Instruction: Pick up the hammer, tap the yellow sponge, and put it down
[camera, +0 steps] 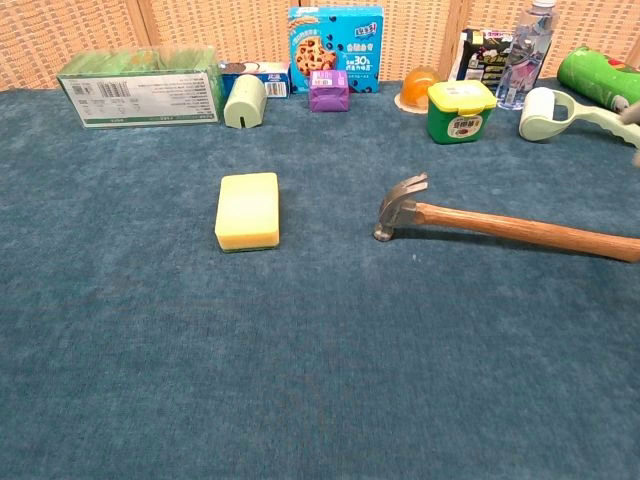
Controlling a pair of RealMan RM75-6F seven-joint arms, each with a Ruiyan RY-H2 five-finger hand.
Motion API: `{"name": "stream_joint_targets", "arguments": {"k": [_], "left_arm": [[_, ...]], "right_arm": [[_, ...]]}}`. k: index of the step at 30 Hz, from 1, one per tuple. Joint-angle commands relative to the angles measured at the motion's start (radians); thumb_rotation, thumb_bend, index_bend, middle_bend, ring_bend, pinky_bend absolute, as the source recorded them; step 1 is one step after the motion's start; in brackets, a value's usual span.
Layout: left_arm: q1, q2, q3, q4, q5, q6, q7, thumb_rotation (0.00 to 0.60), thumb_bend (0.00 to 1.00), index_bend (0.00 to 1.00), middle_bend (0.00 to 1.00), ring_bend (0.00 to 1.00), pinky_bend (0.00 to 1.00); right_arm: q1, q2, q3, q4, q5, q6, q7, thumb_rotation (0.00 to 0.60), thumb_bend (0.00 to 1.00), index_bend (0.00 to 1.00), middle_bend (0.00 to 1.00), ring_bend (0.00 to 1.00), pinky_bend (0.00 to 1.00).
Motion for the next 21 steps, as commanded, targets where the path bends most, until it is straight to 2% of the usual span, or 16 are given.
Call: {"name": "stream_joint_targets", "arguments": {"k": [1,6,9,21], "left_arm": [[-0.005,0.002,-0.003,0.013,-0.009,-0.012,-0.012,0.600,0.22,0.33,0.18,0.07,0.13],[-0.018,0.000,-0.008,0.045,-0.026,-0.045,-0.044,0.600,0.23,0.33,0.18,0.07,0.13],[-0.022,-0.003,-0.009,0.063,-0.029,-0.056,-0.064,0.600,0.22,0.33,0.18,0.07,0.13],[-0.023,-0.008,-0.012,0.118,-0.039,-0.069,-0.126,0.600,0.22,0.33,0.18,0.07,0.13]], "right_arm": [[0.075,-0.033,0.031,-0.035,0.085,-0.110,-0.077,0.600,0.36,0.18,0.36,0.35,0.40],[0.175,-0.115,0.072,-0.013,0.226,-0.238,-0.214,0.600,0.36,0.18,0.35,0.34,0.38],[0.217,-0.156,0.088,0.004,0.312,-0.274,-0.296,0.600,0.36,0.17,0.35,0.33,0.38],[0.322,-0.245,0.092,0.051,0.524,-0.302,-0.505,0.600,0.36,0.18,0.35,0.32,0.37]]}}
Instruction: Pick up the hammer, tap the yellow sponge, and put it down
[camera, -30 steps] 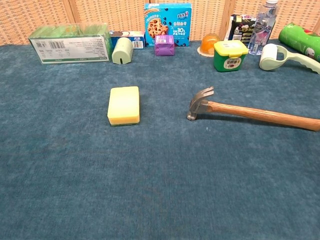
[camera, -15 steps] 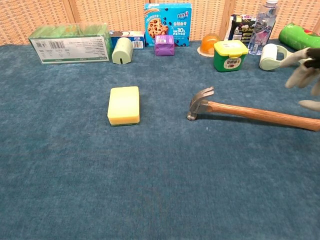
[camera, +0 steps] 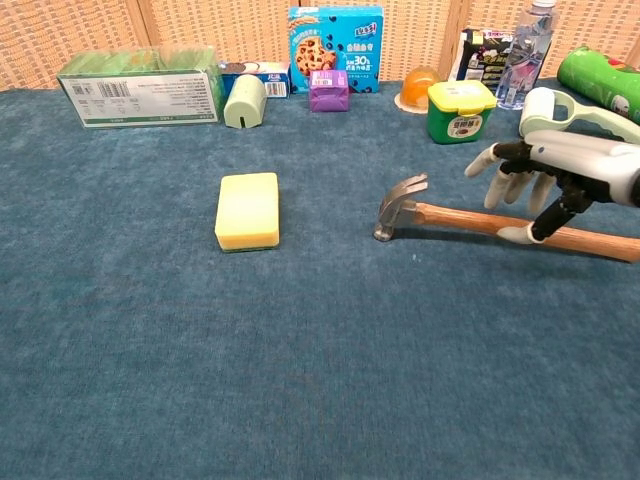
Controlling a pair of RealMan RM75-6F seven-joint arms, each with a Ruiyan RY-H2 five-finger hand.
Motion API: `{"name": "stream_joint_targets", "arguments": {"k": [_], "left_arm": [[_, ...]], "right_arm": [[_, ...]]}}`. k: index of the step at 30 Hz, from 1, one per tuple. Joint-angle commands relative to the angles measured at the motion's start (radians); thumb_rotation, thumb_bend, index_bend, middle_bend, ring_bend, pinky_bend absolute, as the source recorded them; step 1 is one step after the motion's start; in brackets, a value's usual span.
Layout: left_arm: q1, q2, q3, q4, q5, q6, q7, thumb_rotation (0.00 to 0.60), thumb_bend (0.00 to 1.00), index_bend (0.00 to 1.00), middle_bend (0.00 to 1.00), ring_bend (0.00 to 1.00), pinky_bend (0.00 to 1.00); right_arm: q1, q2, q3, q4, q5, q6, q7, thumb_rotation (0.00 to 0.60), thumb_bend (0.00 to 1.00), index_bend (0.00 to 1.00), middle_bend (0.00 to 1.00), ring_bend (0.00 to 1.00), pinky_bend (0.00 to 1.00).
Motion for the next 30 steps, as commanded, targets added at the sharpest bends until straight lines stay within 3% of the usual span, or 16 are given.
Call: {"name": "stream_joint_targets", "arguments": {"k": [1,11,17,20,25,28,30], "left_arm": [[0.002,-0.002,0.000,0.008,0.001,0.002,-0.010,0.600,0.22,0.33,0.18,0.07,0.13],[0.015,-0.003,0.003,0.038,-0.008,0.007,-0.042,0.600,0.22,0.33,0.18,0.07,0.13],[0.028,-0.001,0.004,0.053,-0.016,0.015,-0.064,0.600,0.23,0.33,0.18,0.07,0.13],[0.041,0.000,0.005,0.065,-0.024,0.022,-0.078,0.600,0.22,0.33,0.18,0.07,0.13],[0.054,-0.001,0.007,0.082,-0.032,0.024,-0.096,0.600,0.22,0.33,0.18,0.07,0.13],[0.057,-0.002,0.007,0.088,-0.031,0.026,-0.103,0.600,0.22,0.33,0.18,0.07,0.13],[0.059,-0.003,0.007,0.093,-0.030,0.026,-0.108,0.600,0.22,0.33,0.18,0.07,0.13]], "right_arm": [[0.026,-0.026,-0.001,0.018,0.045,0.000,-0.039,0.600,0.36,0.18,0.35,0.32,0.37],[0.075,-0.093,-0.014,0.081,0.130,-0.008,-0.091,0.600,0.36,0.29,0.40,0.36,0.39],[0.101,-0.154,-0.002,0.147,0.145,0.006,-0.086,0.600,0.36,0.45,0.55,0.55,0.46],[0.114,-0.193,0.008,0.185,0.139,0.017,-0.070,0.600,0.37,0.54,0.64,0.65,0.56],[0.119,-0.238,0.025,0.234,0.079,0.046,0.004,0.600,0.38,0.75,0.86,0.93,0.84],[0.114,-0.246,0.038,0.245,0.045,0.048,0.078,0.600,0.38,0.81,0.97,1.00,0.97],[0.106,-0.238,0.054,0.231,0.008,0.055,0.155,0.600,0.38,0.84,0.99,1.00,1.00]]}}
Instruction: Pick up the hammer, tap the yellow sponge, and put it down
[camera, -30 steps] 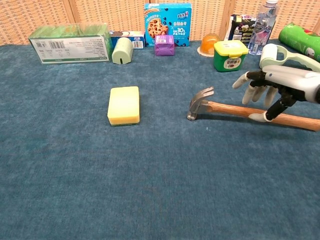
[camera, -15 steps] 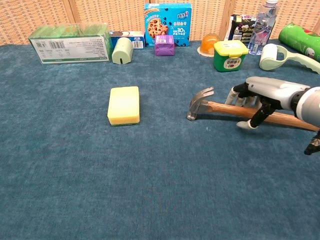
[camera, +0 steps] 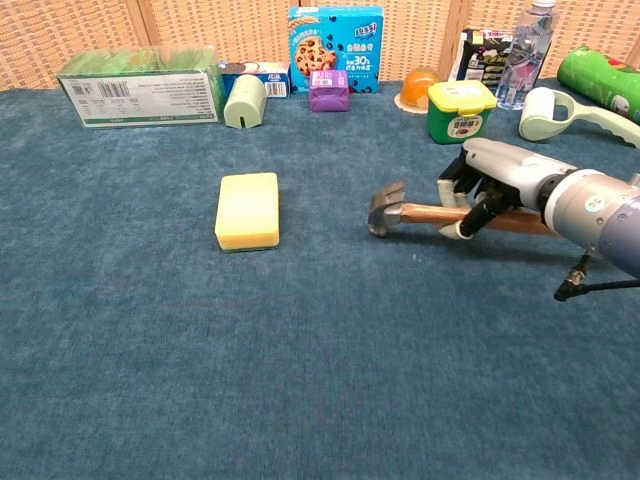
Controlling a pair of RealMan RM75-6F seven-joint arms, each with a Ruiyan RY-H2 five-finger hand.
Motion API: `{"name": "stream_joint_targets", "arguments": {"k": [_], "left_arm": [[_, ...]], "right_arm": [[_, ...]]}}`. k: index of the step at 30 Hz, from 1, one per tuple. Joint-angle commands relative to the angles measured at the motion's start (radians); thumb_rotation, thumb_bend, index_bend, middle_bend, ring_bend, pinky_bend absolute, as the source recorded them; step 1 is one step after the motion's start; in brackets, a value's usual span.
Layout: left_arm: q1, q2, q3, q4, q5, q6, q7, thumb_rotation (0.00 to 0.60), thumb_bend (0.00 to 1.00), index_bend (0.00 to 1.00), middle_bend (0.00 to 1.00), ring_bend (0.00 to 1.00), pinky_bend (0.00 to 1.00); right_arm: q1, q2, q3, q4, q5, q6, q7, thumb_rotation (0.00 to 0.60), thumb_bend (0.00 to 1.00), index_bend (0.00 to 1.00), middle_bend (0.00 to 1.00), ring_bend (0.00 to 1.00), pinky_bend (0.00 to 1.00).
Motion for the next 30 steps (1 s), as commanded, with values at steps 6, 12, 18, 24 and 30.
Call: {"name": "stream_joint_targets", "arguments": {"k": [6,12,18,24,30], "left_arm": [[-0.002,-0.002,-0.001,0.005,0.010,-0.001,-0.004,0.600,0.22,0.33,0.18,0.07,0.13],[-0.006,-0.003,-0.001,-0.005,0.021,0.000,0.007,0.600,0.22,0.33,0.18,0.07,0.13],[-0.006,0.000,-0.003,-0.010,0.019,-0.002,0.014,0.600,0.22,0.33,0.18,0.07,0.13],[-0.003,0.005,-0.005,-0.006,0.002,-0.014,0.015,0.600,0.22,0.33,0.18,0.07,0.13],[0.000,0.006,-0.007,0.003,-0.010,-0.024,0.012,0.600,0.22,0.33,0.18,0.07,0.13]], "right_arm": [[-0.030,0.057,0.071,-0.099,-0.059,-0.035,0.281,0.600,0.38,0.86,1.00,1.00,1.00],[-0.003,0.112,0.117,-0.179,0.052,-0.167,0.366,0.600,0.37,0.86,1.00,1.00,1.00],[0.051,0.117,0.146,-0.204,0.122,-0.236,0.381,0.600,0.37,0.86,1.00,1.00,1.00],[0.122,0.090,0.174,-0.193,0.177,-0.297,0.410,0.600,0.37,0.86,1.00,1.00,1.00],[0.178,0.047,0.171,-0.144,0.199,-0.283,0.390,0.600,0.37,0.86,1.00,1.00,1.00]]}}
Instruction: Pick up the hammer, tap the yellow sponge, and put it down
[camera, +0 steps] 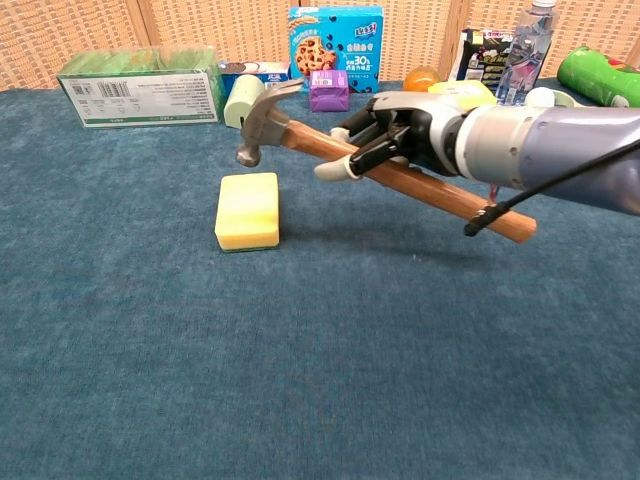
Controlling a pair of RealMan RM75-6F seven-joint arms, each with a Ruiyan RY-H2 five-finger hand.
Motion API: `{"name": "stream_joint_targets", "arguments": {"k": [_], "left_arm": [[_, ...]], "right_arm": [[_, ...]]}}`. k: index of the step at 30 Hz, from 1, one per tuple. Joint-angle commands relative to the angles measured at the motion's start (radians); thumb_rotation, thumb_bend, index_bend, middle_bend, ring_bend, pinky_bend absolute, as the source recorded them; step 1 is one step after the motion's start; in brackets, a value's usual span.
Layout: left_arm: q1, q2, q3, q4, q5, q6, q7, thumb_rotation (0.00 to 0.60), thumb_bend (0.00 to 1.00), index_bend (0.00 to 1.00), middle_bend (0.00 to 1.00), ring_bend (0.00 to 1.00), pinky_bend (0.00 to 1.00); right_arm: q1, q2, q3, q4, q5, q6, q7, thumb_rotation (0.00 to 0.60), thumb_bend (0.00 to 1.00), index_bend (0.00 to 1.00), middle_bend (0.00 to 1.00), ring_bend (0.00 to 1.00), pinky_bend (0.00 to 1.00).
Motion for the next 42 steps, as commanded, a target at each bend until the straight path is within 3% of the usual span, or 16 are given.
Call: {"name": "stream_joint_targets", "arguments": {"k": [1,7,9,17,20,24,30,37,42], "left_arm": [[0.002,0.001,-0.001,0.004,-0.005,-0.003,-0.002,0.600,0.22,0.33,0.18,0.07,0.13],[0.008,0.000,-0.002,0.021,-0.022,-0.015,-0.012,0.600,0.22,0.33,0.18,0.07,0.13],[0.009,-0.003,-0.002,0.029,-0.028,-0.022,-0.018,0.600,0.22,0.33,0.18,0.07,0.13],[0.005,-0.007,-0.006,0.041,-0.028,-0.034,-0.025,0.600,0.23,0.33,0.18,0.07,0.13],[0.004,-0.007,-0.008,0.040,-0.026,-0.034,-0.025,0.600,0.22,0.33,0.18,0.07,0.13],[0.000,-0.009,-0.008,0.042,-0.027,-0.042,-0.021,0.600,0.22,0.33,0.18,0.07,0.13],[-0.015,-0.014,-0.009,0.031,-0.009,-0.049,-0.012,0.600,0.22,0.33,0.18,0.07,0.13],[-0.016,-0.010,-0.007,0.020,-0.008,-0.049,-0.001,0.600,0.22,0.33,0.18,0.07,0.13],[-0.012,-0.007,-0.006,0.012,-0.011,-0.044,0.006,0.600,0.22,0.33,0.18,0.07,0.13]], "right_arm": [[0.030,-0.026,-0.002,0.033,0.016,0.011,-0.017,0.600,0.37,0.86,1.00,1.00,1.00],[0.098,-0.070,-0.032,0.120,0.039,0.045,-0.114,0.600,0.37,0.86,1.00,1.00,1.00],[0.139,-0.083,-0.074,0.162,0.053,0.061,-0.218,0.600,0.37,0.86,1.00,1.00,1.00],[0.278,-0.136,-0.153,0.227,0.259,0.111,-0.534,0.600,0.37,0.86,1.00,1.00,1.00],[0.313,-0.152,-0.158,0.227,0.343,0.162,-0.628,0.600,0.37,0.86,1.00,1.00,1.00],[0.298,-0.109,-0.099,0.141,0.386,0.176,-0.594,0.600,0.37,0.86,1.00,1.00,1.00],[0.247,0.009,-0.013,-0.009,0.431,0.106,-0.471,0.600,0.37,0.86,1.00,1.00,1.00],[0.197,0.069,0.027,-0.055,0.442,-0.016,-0.316,0.600,0.37,0.86,1.00,1.00,1.00],[0.193,0.068,0.012,-0.023,0.406,-0.064,-0.264,0.600,0.37,0.86,1.00,1.00,1.00]]}}
